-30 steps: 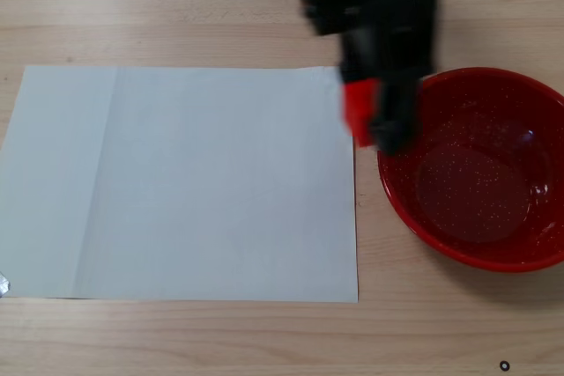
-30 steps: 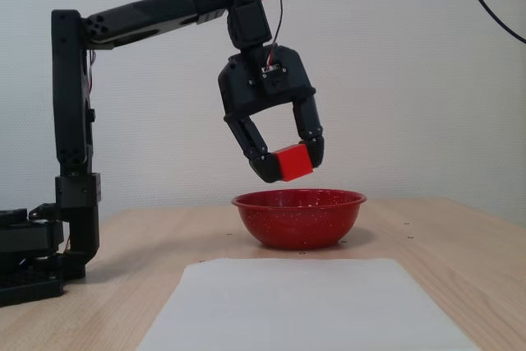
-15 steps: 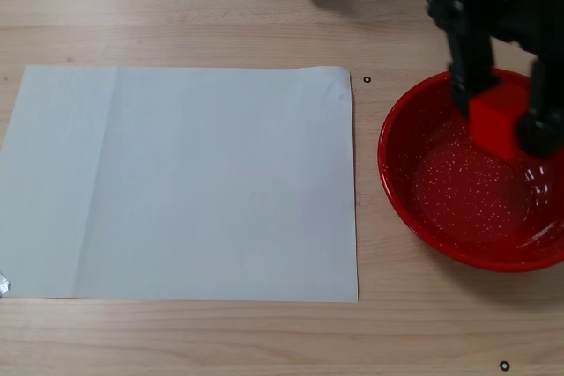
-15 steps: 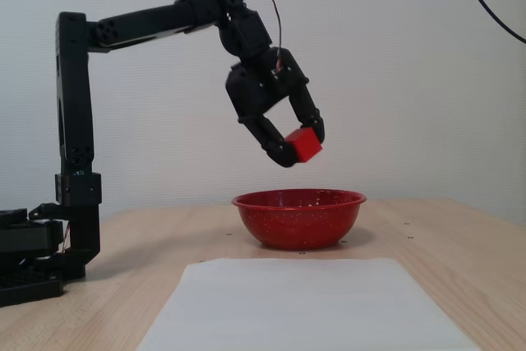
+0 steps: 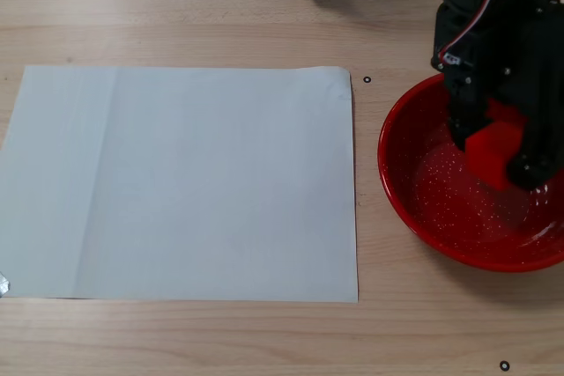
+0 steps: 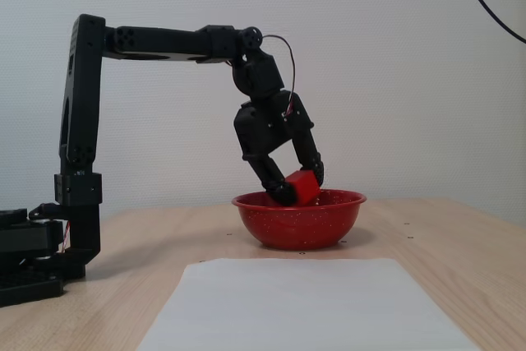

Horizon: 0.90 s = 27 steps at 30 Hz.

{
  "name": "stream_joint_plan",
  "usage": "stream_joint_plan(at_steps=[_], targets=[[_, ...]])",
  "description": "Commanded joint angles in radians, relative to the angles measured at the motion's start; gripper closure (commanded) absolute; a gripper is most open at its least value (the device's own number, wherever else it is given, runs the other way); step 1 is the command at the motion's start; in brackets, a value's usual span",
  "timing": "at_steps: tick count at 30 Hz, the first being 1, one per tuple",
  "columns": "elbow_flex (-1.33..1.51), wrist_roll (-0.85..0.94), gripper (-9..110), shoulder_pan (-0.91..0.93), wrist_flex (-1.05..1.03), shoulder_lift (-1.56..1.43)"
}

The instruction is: Grasp the red cube and put it in the red bowl.

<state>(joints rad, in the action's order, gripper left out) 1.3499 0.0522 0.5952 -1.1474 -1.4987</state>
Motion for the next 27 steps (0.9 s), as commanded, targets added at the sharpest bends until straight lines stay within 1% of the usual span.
stream_joint_plan(at_steps=[1,3,10,19,25,27], targets=[[-0.049,-0.005,80,0.011,0.009,-0.052],[-0.067,0.005,77,0.009,-0.011,-0.055],[-0.152,0.020,79,-0.003,-0.075,-0.069],[-0.307,0.064,92,-0.049,-0.236,-0.133],[-0.331,0.060,101,-0.104,-0.305,-0.209],[-0.328,0.063,101,-0.129,-0.325,-0.235]])
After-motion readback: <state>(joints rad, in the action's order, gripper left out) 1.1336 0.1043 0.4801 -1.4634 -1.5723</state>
